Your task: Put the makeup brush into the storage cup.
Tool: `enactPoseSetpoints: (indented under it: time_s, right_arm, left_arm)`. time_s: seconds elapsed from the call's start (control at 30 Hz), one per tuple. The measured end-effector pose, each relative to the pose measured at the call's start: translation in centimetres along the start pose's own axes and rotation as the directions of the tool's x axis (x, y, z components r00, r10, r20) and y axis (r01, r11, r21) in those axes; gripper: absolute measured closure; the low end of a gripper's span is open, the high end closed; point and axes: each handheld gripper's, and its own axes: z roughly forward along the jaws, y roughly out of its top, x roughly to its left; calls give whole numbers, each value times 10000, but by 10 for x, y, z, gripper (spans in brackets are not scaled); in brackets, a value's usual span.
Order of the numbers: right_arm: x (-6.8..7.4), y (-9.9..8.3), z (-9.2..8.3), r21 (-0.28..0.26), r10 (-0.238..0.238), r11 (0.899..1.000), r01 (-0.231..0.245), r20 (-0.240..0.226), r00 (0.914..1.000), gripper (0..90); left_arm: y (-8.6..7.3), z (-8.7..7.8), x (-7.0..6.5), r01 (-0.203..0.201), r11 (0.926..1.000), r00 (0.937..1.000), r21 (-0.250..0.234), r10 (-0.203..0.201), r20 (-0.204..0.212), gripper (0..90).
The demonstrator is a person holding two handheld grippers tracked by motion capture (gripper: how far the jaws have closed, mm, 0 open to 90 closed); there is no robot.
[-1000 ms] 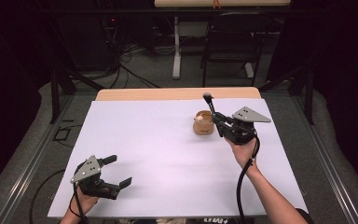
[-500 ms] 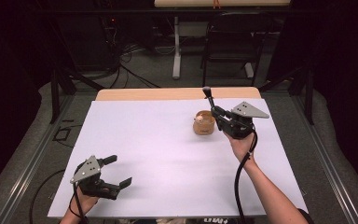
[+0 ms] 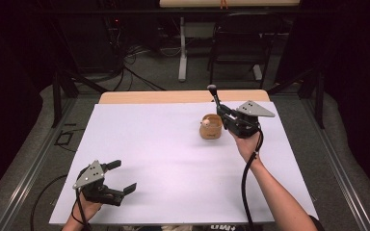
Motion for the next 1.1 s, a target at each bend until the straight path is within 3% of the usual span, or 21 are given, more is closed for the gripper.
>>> enactPoseSetpoints:
  time_s: [0.73, 1.1]
  right_arm:
    - [-12, -4, 24, -399, -73, 9992, 60, -321, 9995, 779]
    - [-22, -7, 36, -581, 255, 9979, -270, -269, 9993, 779]
  left_arm:
    - [0, 1, 0, -18, 10000, 10000, 36, 18, -49, 2]
    - [0, 1, 1, -8, 10000, 10000, 37, 8, 12, 2]
